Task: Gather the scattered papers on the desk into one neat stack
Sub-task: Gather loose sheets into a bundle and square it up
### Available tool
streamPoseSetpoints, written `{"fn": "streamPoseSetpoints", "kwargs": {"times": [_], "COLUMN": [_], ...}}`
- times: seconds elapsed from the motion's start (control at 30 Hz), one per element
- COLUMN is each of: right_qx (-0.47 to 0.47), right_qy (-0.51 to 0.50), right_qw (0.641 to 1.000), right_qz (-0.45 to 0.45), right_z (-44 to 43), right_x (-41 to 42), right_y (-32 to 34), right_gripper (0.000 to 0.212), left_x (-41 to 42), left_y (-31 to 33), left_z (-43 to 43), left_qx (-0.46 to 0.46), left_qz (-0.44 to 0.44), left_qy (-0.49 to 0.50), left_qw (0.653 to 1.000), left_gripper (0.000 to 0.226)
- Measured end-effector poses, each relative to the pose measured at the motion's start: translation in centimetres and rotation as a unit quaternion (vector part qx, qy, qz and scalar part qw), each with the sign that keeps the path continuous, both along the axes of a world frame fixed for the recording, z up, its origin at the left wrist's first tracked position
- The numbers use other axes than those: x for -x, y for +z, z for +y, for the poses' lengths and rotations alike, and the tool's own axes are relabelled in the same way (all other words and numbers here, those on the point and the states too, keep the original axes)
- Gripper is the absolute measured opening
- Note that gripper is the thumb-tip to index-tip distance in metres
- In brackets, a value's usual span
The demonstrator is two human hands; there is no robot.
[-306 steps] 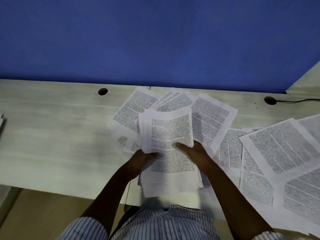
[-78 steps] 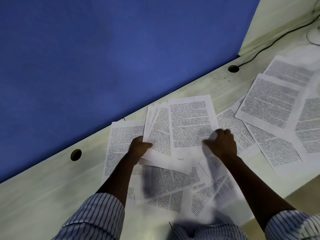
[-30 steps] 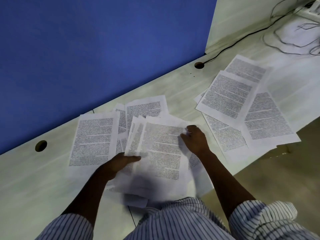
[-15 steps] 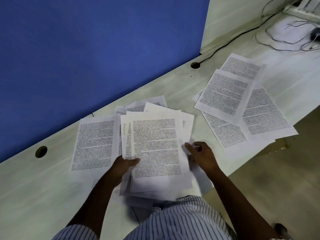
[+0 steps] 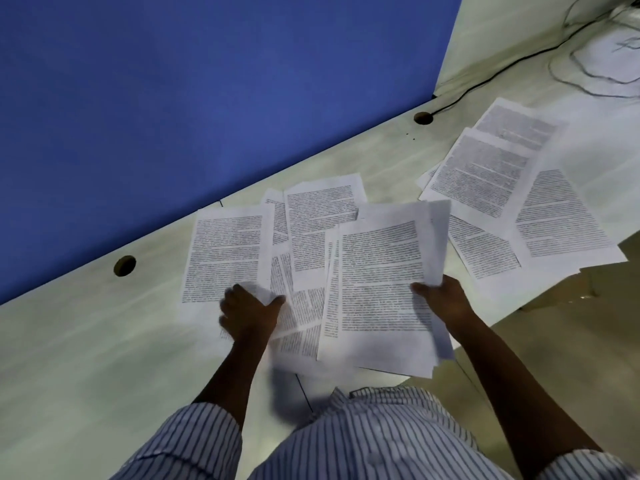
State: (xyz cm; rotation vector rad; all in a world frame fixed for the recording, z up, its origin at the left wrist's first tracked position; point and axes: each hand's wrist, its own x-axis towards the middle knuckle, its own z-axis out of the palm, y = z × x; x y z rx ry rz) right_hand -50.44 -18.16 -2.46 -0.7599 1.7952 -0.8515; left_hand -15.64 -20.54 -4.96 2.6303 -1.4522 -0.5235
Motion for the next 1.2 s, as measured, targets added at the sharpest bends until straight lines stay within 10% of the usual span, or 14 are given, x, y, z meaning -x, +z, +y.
{"fn": "streamPoseSetpoints", "kwargs": {"times": [0.4,0.8,1.2], "right_qx": [-0.012,-0.03,-0.05], "right_qy": [0.119,0.14,0.12], "right_qw": [0.993,0.989,0.99], "right_qz": [-0.009,0.02,-0.059], "right_z": [-4.6,-6.8,-7.3], "right_x": [-7.4,-8.7,-9.9], "right_y": [-1.1,-2.4,-3.2], "right_gripper": [0.013,0.033,0.03], "left_x": [-2.3,-1.1,-1.4], "left_y": [0.8,0.8,3.0], "left_z": [0.2,-1.0,-1.7], "left_qx": [-0.021,-0.055,0.039], "left_qz": [-0.022,-0.042,-0.03], "left_qy": [-0.017,0.008,-0.009], "left_qw": [0.999,0.998,0.999], "left_gripper": [0.071,0.095,0.023]}}
